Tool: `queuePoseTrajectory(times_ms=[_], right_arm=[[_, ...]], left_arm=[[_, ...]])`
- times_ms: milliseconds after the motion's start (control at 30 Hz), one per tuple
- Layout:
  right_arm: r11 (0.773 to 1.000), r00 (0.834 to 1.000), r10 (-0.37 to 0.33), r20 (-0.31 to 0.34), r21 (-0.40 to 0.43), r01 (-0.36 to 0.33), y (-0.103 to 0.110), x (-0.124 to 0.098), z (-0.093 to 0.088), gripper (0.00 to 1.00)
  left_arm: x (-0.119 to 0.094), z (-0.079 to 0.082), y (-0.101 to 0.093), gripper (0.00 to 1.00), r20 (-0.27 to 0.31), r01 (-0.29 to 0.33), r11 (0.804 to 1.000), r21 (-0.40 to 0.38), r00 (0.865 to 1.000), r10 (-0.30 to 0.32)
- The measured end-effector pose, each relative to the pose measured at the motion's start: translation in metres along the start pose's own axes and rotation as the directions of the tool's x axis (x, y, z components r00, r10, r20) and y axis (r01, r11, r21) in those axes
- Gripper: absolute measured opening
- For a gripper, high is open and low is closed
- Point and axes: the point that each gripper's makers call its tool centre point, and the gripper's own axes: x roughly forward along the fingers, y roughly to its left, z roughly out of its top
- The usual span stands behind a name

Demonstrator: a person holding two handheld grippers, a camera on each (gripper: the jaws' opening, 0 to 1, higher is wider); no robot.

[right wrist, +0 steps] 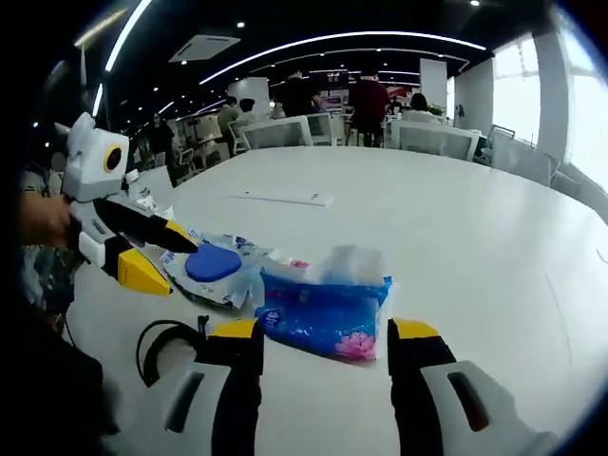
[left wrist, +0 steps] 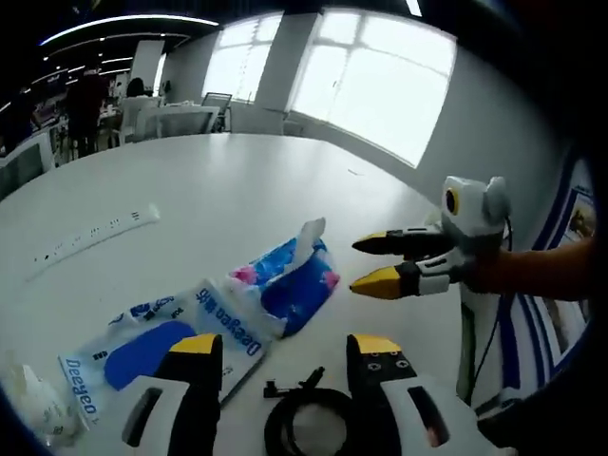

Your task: Arrange the tabletop items into an orderly group along one side of the table until the central work area is clear of visible clutter.

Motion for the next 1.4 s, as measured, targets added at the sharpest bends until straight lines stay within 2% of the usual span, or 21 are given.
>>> queuePoseTrajectory(times_ms=[200, 300, 333, 367, 467, 667, 767, 900, 1067, 1233, 1400], right_arm=[[1.0, 0.999, 0.019, 0.026, 0.015, -0.02, 0.031, -0.018, 0.001, 0.65], [1.0, 1.0, 0.02, 0.018, -0.023, -0.019, 0.043, -0.027, -0.002, 0.68], [0.996, 1.0, 0.004, 0.012, -0.086, -0.003, 0.045, -0.032, -0.002, 0.68], [0.994, 1.0, 0.001, 0.022, -0.111, 0.002, 0.05, -0.035, -0.001, 0.68], [0.997, 0.999, 0.016, 0.033, -0.077, -0.013, 0.066, -0.046, -0.001, 0.7], [1.0, 0.998, 0.011, 0.059, 0.003, -0.011, 0.077, -0.058, -0.002, 0.78], [1.0, 0.998, 0.016, 0.064, 0.003, -0.016, 0.083, -0.062, -0.001, 0.83], [1.0, 0.997, 0.021, 0.079, 0.003, -0.021, 0.089, -0.069, 0.001, 0.9], [1.0, 0.996, 0.011, 0.088, -0.002, -0.011, 0.093, -0.074, 0.003, 0.95], [1.0, 0.997, -0.005, 0.077, -0.018, 0.006, 0.095, -0.08, 0.0, 0.99], [1.0, 0.998, -0.011, 0.066, 0.003, 0.01, 0.096, -0.086, -0.006, 1.0]], left_arm=[[-0.04, -0.006, 0.008, 0.67, 0.068, -0.025, 0.999, -0.029, 0.997, 0.027], [-0.058, -0.014, 0.013, 0.72, 0.088, -0.043, 0.999, -0.026, 0.995, 0.045], [-0.065, -0.018, 0.013, 0.74, 0.087, -0.036, 0.999, -0.014, 0.995, 0.037], [-0.07, -0.022, 0.012, 0.76, 0.08, -0.022, 1.0, 0.009, 0.997, 0.021], [-0.09, -0.035, 0.016, 0.81, 0.081, -0.031, 0.999, 0.022, 0.996, 0.029], [-0.122, -0.054, 0.029, 0.88, 0.097, -0.086, 0.996, -0.005, 0.992, 0.086], [-0.136, -0.062, 0.034, 0.92, 0.106, -0.108, 0.994, 0.01, 0.989, 0.106], [-0.154, -0.066, 0.04, 0.97, 0.129, -0.136, 0.991, -0.007, 0.982, 0.136], [-0.171, -0.063, 0.044, 0.99, 0.159, -0.154, 0.987, -0.037, 0.974, 0.158], [-0.176, -0.065, 0.045, 1.0, 0.155, -0.155, 0.987, -0.052, 0.975, 0.161], [-0.179, -0.067, 0.04, 1.0, 0.154, -0.15, 0.987, -0.056, 0.976, 0.157]])
